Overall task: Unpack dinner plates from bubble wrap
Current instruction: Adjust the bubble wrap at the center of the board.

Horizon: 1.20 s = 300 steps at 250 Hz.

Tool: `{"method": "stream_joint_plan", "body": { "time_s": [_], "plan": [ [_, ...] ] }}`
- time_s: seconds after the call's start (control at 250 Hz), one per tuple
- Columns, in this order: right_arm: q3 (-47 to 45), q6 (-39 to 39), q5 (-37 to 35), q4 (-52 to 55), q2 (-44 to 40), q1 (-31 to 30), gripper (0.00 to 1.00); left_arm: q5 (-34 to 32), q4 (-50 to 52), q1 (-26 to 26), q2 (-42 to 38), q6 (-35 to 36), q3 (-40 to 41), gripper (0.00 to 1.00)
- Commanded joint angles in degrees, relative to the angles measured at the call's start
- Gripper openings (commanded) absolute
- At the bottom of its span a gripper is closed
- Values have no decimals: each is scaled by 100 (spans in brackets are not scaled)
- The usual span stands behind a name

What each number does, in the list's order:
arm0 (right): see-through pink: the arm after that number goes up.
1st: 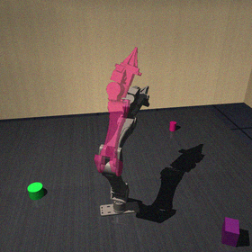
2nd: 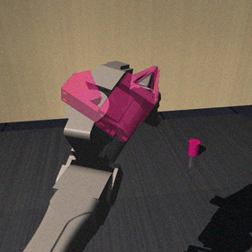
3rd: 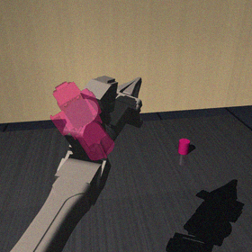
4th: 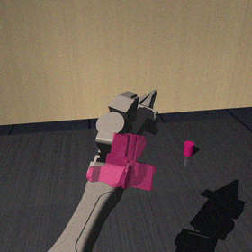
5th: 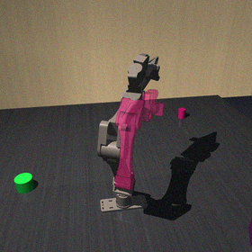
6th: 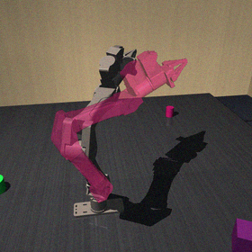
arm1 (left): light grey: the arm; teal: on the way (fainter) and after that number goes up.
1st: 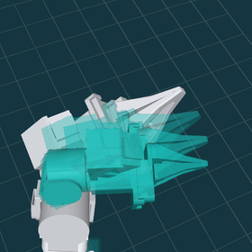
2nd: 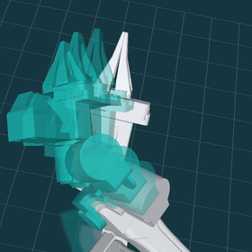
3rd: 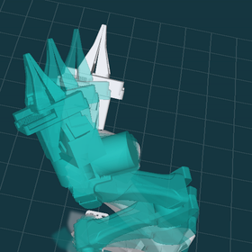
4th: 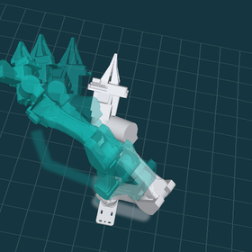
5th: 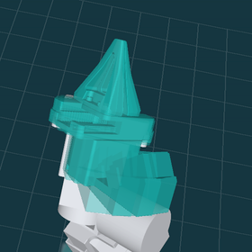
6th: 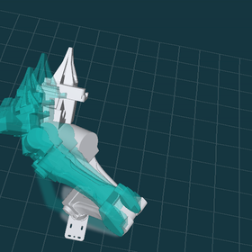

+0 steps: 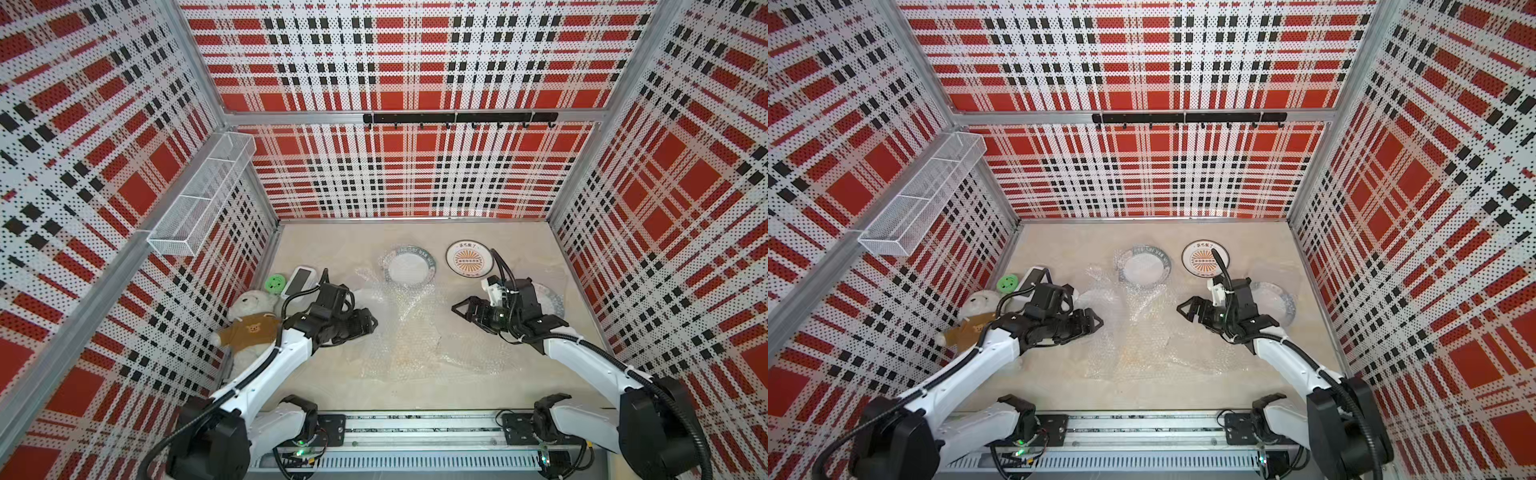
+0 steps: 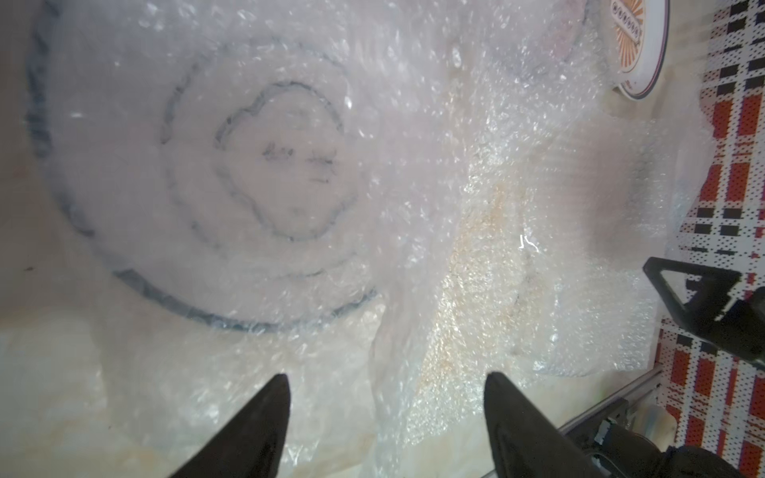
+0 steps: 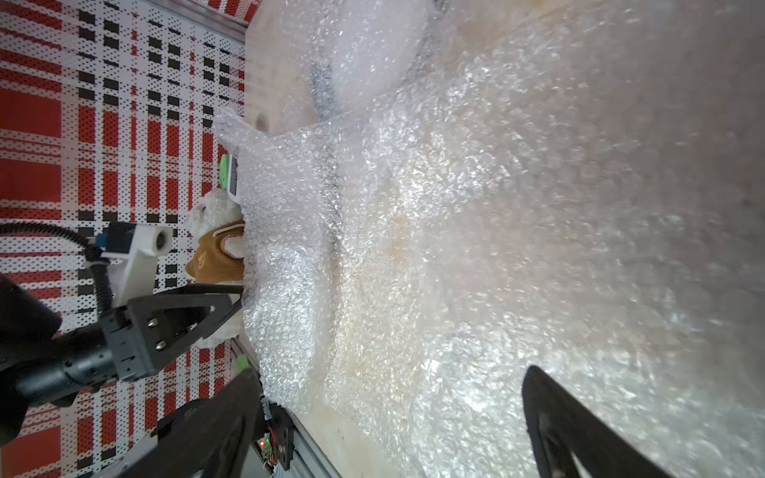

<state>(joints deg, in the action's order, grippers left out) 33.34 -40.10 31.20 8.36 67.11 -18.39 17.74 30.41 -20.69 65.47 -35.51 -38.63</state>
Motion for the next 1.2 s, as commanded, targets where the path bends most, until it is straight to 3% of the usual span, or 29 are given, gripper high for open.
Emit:
{"method": "stream_joint_plan", "body": {
  "time_s": [0.0, 0.148, 0.344, 0.512, 0.684, 0.908, 1.064, 1.196],
  "plan": [
    [8, -92, -121, -232, -193, -23, 100, -14, -388, -98, 300, 19, -197, 65],
    [-148, -60, -227, -73, -421, -17, 100, -34, -491, -213, 459, 19, -293, 38],
    [-45, 33, -254, 47, -427, -23, 100, -101, -202, -417, 29, 3, -525, 0],
    [234, 258, -373, 278, -366, 2, 100, -313, 124, -1001, -169, 180, -1095, 0],
    [649, 428, -392, 802, -472, 360, 100, -550, 120, -2174, 240, 172, -1987, 0],
    [878, 631, -314, 1579, -899, 1203, 100, -585, -378, -3306, 1887, 50, -3051, 1],
    [920, 787, -346, 2036, -1275, 1537, 100, -310, -800, -3653, 3348, -119, -3877, 3],
    [1024, 935, -553, 2437, -1483, 1635, 100, -54, -1096, -3757, 4478, -272, -4533, 11]
  ]
}}
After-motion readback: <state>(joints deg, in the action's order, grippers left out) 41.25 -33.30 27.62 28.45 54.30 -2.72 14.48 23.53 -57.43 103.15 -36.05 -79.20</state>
